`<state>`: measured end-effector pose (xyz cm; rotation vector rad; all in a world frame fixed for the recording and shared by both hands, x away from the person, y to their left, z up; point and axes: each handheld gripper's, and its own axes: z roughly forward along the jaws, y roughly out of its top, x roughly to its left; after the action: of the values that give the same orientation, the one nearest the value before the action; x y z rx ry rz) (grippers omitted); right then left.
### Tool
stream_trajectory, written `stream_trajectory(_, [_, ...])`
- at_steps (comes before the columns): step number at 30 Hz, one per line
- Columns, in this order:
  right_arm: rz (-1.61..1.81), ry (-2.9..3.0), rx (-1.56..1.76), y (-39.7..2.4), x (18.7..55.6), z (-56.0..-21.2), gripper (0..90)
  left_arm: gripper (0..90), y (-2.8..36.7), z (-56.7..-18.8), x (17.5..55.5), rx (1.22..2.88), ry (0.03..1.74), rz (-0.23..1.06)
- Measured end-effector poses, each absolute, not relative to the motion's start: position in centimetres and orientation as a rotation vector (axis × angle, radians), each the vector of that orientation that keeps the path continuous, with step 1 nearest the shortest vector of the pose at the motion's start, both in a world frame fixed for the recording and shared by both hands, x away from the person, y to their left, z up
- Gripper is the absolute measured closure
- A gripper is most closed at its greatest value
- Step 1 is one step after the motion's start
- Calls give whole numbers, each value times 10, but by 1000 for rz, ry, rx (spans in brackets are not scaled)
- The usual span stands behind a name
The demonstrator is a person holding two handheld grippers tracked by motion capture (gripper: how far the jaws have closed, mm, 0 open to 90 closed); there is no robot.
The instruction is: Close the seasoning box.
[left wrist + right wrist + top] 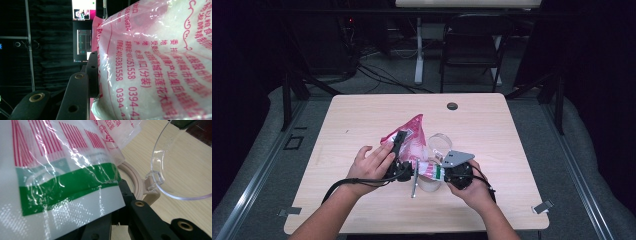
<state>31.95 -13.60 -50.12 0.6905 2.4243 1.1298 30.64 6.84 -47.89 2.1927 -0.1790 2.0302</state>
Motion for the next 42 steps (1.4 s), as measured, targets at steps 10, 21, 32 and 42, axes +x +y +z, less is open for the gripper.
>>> stream_trajectory(10, [1140, 2410, 694, -138, 319, -499, 900, 663, 66, -474, 306, 2172, -196, 2051])
stream_trajectory(21, [1158, 2392, 690, -139, 316, -496, 900, 669, 64, -475, 309, 2192, -182, 2045])
stream_trajectory(32, [1172, 2390, 691, -139, 314, -494, 900, 673, 61, -475, 310, 2199, -172, 2037])
stream_trajectory(42, [1192, 2368, 709, -143, 314, -492, 900, 674, 60, -472, 306, 2151, -183, 2062])
